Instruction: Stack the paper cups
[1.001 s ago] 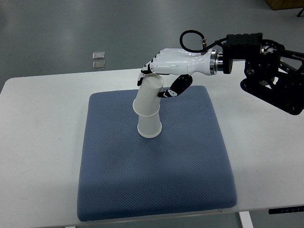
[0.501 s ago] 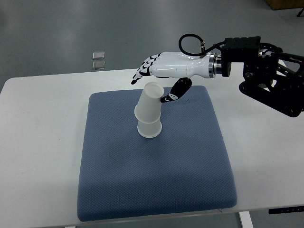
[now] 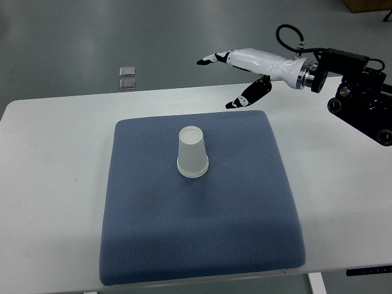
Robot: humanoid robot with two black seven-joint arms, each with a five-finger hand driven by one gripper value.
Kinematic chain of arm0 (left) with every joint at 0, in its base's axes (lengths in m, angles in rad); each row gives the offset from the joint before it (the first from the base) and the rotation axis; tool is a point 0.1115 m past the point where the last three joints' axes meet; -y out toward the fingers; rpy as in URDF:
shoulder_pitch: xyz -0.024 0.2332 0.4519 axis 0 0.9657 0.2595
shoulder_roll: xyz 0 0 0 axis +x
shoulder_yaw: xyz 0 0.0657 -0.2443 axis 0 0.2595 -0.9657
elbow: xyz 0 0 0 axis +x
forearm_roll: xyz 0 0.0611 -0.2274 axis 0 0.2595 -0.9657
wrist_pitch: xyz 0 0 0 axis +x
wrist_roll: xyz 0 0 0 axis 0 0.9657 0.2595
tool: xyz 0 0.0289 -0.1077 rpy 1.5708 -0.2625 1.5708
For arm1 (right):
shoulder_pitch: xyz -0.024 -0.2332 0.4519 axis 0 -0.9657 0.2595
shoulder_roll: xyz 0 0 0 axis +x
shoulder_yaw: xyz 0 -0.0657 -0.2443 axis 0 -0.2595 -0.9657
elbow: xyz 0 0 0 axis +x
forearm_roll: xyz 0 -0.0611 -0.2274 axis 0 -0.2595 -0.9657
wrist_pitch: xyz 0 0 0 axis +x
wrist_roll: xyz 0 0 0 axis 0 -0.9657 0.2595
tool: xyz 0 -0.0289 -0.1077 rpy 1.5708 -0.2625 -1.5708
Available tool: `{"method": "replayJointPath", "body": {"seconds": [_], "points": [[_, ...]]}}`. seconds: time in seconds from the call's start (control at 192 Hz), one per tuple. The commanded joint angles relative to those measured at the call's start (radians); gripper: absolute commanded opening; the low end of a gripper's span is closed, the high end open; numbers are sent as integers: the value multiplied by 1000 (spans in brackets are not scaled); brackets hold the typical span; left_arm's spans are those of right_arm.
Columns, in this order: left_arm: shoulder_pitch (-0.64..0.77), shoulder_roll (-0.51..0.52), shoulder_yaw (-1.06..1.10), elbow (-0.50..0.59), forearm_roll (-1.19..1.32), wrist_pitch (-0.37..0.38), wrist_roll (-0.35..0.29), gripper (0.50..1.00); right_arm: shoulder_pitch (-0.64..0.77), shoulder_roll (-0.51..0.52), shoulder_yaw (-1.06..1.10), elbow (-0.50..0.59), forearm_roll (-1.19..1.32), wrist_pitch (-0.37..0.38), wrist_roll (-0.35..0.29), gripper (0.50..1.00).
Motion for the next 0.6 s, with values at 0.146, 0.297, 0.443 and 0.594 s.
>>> {"method": "replayJointPath", "body": {"seconds": [0.146, 0.297, 0.443, 0.594], "points": [[0, 0, 0, 0, 0, -1, 0, 1000, -50, 0, -7, -99, 590, -25, -81, 897], [0, 0, 0, 0, 0, -1, 0, 1000, -90, 15, 4, -109, 939, -30, -164, 897], [0, 0, 0, 0, 0, -1, 0, 1000, -110, 20, 2, -109, 1129, -28, -208, 897], [1, 0, 0, 0, 0, -1, 0, 1000, -145, 29, 4, -126, 1166, -21, -216, 901]]}}
